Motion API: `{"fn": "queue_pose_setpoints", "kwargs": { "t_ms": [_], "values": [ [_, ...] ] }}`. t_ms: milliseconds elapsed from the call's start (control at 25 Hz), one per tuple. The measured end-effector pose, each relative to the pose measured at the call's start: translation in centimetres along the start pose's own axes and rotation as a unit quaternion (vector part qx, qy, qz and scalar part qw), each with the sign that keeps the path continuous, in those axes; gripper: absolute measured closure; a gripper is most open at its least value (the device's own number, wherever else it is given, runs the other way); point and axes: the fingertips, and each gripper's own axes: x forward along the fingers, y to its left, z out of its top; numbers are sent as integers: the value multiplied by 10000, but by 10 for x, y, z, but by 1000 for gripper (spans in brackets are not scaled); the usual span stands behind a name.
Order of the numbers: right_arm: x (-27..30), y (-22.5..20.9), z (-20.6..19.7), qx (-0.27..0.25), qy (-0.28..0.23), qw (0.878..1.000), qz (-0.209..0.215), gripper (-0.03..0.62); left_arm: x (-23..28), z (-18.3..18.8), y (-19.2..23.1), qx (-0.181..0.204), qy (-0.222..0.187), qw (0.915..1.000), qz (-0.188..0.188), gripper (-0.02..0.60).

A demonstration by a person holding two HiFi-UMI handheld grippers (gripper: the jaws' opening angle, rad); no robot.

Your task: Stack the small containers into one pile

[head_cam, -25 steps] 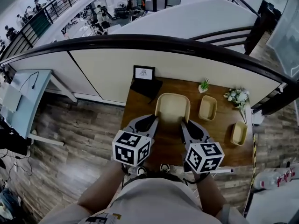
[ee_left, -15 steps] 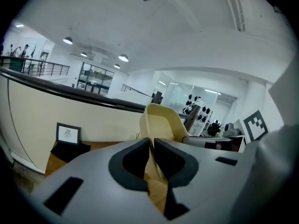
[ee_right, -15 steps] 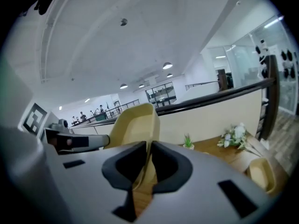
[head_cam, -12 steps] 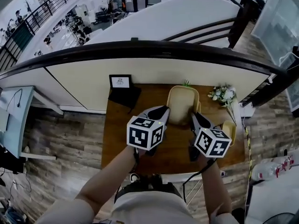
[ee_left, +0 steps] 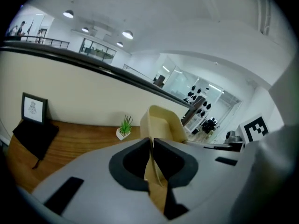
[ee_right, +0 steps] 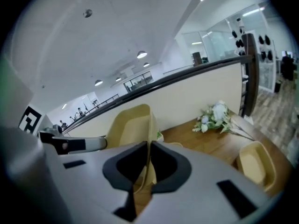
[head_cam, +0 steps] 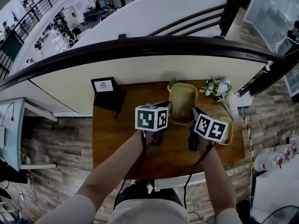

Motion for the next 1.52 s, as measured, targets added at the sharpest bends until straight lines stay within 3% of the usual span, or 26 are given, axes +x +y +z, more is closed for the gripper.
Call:
{"fn": "queue_pose_setpoints", "kwargs": {
  "t_ms": [160, 480, 720, 880, 1040, 1400, 1520],
  "values": [
    [33, -36, -28, 259, 390, 9987, -186, 565, 45, -28, 15, -390, 393, 9985, -10, 552],
    [87, -89, -78, 416, 1039, 9927, -445, 569, 106, -87, 48, -722, 974, 9922, 282, 552],
    [106, -104, -90, 2, 1279, 9901, -576, 558, 130, -99, 59, -709, 1057, 9911, 396, 543],
    [114, -111, -97, -308, 1360, 9878, -690, 503, 138, -103, 66, -497, 1125, 9910, 525, 538],
    [122, -116, -117, -510, 1571, 9834, -751, 491, 143, -120, 73, -356, 1332, 9885, 614, 533],
    [133, -125, -130, -836, 1670, 9795, -758, 448, 149, -127, 83, -521, 1234, 9893, 575, 465],
    [132, -125, -128, -859, 1640, 9794, -811, 445, 147, -126, 83, -326, 1308, 9890, 610, 441]
  ]
}}
